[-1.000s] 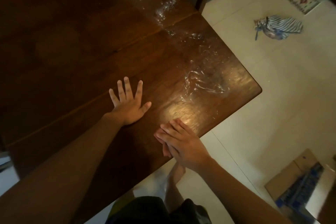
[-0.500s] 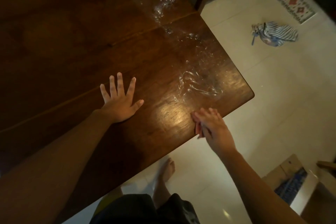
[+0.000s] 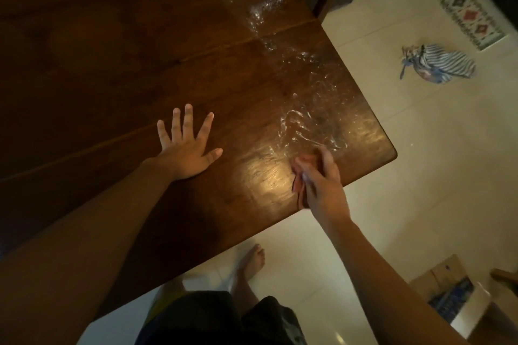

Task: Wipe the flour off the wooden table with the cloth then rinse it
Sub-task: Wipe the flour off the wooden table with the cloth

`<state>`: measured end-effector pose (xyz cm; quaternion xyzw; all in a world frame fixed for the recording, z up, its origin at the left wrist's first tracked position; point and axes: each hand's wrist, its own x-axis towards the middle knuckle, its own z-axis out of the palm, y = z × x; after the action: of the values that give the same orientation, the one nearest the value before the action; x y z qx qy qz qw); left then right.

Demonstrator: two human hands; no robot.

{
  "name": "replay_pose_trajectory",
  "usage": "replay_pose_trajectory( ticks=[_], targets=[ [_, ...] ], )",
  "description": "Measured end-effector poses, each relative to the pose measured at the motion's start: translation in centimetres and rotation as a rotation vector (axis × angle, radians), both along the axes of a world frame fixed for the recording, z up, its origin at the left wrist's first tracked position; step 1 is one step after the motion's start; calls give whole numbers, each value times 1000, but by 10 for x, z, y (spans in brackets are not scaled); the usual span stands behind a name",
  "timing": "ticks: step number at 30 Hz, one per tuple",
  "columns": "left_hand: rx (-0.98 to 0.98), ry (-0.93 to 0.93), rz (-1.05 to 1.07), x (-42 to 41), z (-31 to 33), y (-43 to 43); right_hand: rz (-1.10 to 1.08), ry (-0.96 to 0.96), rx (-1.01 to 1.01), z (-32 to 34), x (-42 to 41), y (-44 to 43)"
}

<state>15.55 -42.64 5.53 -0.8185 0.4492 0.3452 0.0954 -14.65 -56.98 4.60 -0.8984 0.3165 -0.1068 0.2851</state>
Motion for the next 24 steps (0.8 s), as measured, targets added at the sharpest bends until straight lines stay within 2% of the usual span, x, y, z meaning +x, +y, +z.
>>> replay_pose_trajectory(
  ticks=[2, 3, 5, 7, 10, 12, 15, 17, 22, 24],
  targets=[
    [8, 4, 13, -1, 0, -1, -244, 9, 16, -8, 26, 3],
    [12, 6, 21, -1, 0, -1, -197, 25, -28, -11, 40, 12],
    [14, 8, 33, -1, -1, -2, 82, 50, -89, -16, 53, 37],
    [22, 2, 40, -2, 0, -3, 367, 62, -35, -21, 45, 57],
    [25, -2, 49, -2, 0, -3, 551, 21, 40, -16, 24, 43],
    [25, 13, 49, -1, 1, -3, 450, -21, 37, -8, 23, 18],
    [17, 30, 60, 0, 3, -3, 114, 111, -10, -3, 50, 4],
    [14, 29, 68, -2, 2, -3, 63, 135, -50, -4, 79, 26],
    [40, -1, 103, -5, 1, -7, 560, 144, -49, -13, 83, 42],
    [34, 16, 111, -4, 0, -7, 584, 132, -66, -14, 81, 20]
  ],
)
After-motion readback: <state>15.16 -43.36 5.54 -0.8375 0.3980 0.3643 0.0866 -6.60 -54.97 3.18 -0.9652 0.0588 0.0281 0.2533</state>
